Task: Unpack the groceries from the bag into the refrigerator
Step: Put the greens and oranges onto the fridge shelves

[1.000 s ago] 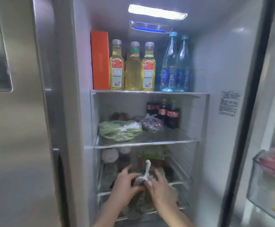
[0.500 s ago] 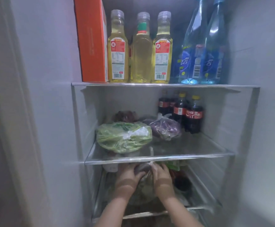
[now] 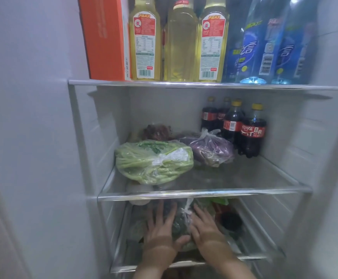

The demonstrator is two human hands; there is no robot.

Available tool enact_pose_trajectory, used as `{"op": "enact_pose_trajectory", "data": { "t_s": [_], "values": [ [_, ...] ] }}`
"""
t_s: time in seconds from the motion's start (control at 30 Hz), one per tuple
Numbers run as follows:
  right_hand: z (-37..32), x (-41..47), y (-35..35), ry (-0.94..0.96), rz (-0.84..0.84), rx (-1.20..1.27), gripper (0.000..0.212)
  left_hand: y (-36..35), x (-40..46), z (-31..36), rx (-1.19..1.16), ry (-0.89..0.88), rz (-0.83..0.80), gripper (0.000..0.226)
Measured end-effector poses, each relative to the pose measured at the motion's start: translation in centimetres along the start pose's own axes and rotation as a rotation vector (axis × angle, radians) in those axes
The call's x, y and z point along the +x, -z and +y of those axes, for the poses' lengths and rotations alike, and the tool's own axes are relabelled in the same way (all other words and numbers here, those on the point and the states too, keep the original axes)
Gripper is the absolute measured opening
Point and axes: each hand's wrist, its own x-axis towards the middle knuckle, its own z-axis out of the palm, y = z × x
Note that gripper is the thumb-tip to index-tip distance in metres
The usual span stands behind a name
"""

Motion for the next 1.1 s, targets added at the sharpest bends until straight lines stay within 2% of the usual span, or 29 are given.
{"op": "enact_pose_trajectory", "data": {
  "t_s": [0.1,0.13,0.5,0.7,0.87,0.97,1.07,1.1],
  "values": [
    [-1.0,0.7,0.7,0.000,-0.134,-0.159,0.057,0.2,1.6,-0.7,0.035,0.010,-0.094,0.095],
    [-1.0,1.2,0.7,-0.003,-0.154,-0.190,0.054,0.4,2.1,-0.7,0.051,-0.002,-0.095,0.093],
    [1.7,4.6,0.0,-0.044,-0.086,-0.314,0.063,0.0,6.1,0.9,0.083,-0.024,-0.121,0.073],
    [2.0,4.7,-0.3,-0.089,-0.085,-0.303,0.066,-0.4,6.2,0.8,0.115,-0.030,-0.136,0.076],
    [3.5,3.6,-1.1,-0.088,0.099,-0.294,0.068,-0.7,5.3,1.0,0.144,-0.015,-0.062,0.079],
    [0.9,0.0,0.9,-0.114,0.209,-0.294,0.065,-0.8,3.4,1.3,0.039,-0.004,-0.056,0.085],
    [-0.6,-4.5,1.7,-0.213,0.052,-0.281,0.066,-0.1,-0.1,2.1,-0.027,-0.027,-0.129,0.076],
    [-1.1,-6.4,1.6,-0.208,0.072,-0.288,0.063,0.5,-1.8,2.5,-0.033,-0.038,-0.142,0.077]
  ]
}}
